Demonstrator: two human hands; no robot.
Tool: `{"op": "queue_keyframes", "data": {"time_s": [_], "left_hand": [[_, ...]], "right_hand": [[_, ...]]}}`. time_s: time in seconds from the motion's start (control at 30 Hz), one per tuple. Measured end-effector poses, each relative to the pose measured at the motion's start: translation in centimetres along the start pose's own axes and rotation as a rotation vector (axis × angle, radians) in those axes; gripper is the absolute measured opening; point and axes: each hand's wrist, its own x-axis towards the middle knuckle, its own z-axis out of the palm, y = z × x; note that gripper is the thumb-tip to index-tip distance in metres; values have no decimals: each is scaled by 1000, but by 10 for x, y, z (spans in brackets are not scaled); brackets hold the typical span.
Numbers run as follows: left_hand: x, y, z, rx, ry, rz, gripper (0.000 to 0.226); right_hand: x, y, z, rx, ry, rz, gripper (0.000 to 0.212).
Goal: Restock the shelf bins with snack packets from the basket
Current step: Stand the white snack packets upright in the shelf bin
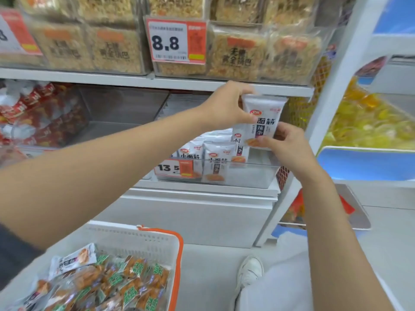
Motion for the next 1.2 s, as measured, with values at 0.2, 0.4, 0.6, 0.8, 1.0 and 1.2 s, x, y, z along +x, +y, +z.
{"op": "queue_keyframes", "data": {"time_s": [0.2, 0.4, 0.6, 0.8, 1.0, 1.2], "left_hand": [[18, -37, 33, 147, -7, -72, 33], [27, -69, 45, 407, -128, -167, 30], [32, -82, 50, 318, -62, -232, 44], [27, -88, 50, 233, 7, -229, 17], [25, -90, 49, 234, 24, -234, 22], [3, -84, 38, 274, 132, -150, 33]], "right_hand": [[26, 38, 18, -318, 33, 146, 27], [43, 50, 33, -498, -130, 240, 13], [53, 63, 42, -624, -98, 327, 17], [51, 61, 50, -641, -68, 412, 24], [48, 53, 49, -590, -33, 432, 10], [35, 36, 42, -468, 256, 194, 44]]}}
